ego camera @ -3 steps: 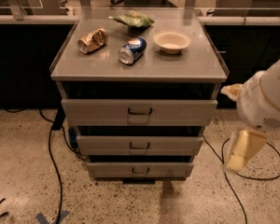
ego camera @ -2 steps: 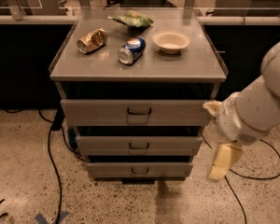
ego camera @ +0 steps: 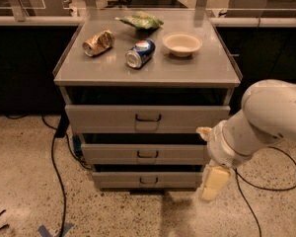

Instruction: Open middle drawer

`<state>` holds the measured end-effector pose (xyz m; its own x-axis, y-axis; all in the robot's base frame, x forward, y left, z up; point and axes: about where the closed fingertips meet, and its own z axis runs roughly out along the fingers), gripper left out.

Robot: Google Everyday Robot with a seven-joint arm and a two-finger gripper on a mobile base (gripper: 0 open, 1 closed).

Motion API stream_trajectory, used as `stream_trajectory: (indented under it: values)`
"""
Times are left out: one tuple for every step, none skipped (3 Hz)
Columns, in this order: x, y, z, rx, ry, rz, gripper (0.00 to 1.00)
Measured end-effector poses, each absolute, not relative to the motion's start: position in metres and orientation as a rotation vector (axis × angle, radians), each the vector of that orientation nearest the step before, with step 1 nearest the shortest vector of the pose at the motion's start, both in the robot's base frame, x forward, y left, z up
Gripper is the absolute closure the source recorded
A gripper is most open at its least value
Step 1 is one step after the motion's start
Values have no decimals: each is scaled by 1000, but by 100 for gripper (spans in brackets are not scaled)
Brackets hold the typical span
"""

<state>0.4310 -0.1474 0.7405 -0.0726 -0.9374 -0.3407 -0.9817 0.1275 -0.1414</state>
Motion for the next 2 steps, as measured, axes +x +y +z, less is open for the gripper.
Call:
stream_trajectory:
  values:
    - [432, -134, 707, -1882, 2055, 236, 0]
    - [429, -121, 677, -1921, 2051, 294, 0]
